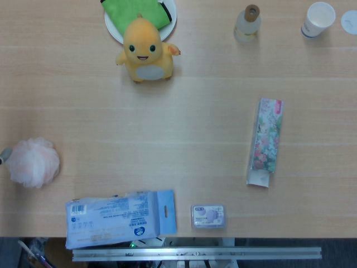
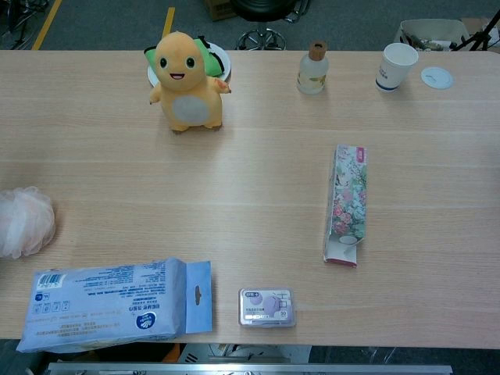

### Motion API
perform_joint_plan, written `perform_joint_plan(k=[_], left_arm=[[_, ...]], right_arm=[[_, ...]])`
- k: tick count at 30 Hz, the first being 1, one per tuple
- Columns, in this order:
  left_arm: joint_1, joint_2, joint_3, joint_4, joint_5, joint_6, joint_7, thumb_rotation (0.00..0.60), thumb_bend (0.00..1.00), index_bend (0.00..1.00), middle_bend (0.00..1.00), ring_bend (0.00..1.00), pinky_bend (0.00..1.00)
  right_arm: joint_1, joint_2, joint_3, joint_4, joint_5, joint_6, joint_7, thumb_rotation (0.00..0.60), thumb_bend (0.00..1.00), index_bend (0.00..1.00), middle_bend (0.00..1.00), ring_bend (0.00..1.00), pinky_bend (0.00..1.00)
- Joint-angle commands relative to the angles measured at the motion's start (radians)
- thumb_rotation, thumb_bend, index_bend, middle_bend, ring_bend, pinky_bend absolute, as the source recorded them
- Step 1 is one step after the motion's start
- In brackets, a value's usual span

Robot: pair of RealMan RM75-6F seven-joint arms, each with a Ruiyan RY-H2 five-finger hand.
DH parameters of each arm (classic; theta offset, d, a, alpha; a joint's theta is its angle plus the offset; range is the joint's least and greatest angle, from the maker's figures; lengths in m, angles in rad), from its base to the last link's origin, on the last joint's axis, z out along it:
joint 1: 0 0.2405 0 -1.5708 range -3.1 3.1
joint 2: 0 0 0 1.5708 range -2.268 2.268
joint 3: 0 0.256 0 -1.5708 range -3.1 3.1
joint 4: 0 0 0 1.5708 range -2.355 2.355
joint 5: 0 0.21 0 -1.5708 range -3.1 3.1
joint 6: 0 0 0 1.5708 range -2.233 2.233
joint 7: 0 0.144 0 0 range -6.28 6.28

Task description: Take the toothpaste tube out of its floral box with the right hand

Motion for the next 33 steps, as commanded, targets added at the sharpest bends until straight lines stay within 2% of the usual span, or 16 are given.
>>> perform_joint_plan(k=[1,12,33], left_arm=[[0.001,0.001,0.001,0.000,-0.003,-0.003,0.000,0.600,0.00,0.00,0.00,0.00,0.19],[0.001,-0.005,0.005,0.009,0.001,-0.004,-0.005,0.600,0.00,0.00,0.00,0.00,0.19],[0.041,-0.012,0.018,0.039,-0.006,0.028,-0.042,0.600,0.00,0.00,0.00,0.00,0.19]], right_arm=[[0.001,-0.004,-0.001,0.005,0.000,-0.004,0.007,0.600,0.00,0.13,0.15,0.04,0.19],[0.009,-0.008,-0.004,0.018,-0.006,-0.016,0.013,0.600,0.00,0.14,0.15,0.04,0.19],[0.160,-0.021,-0.005,0.044,-0.093,-0.164,0.014,0.600,0.00,0.14,0.17,0.04,0.19]])
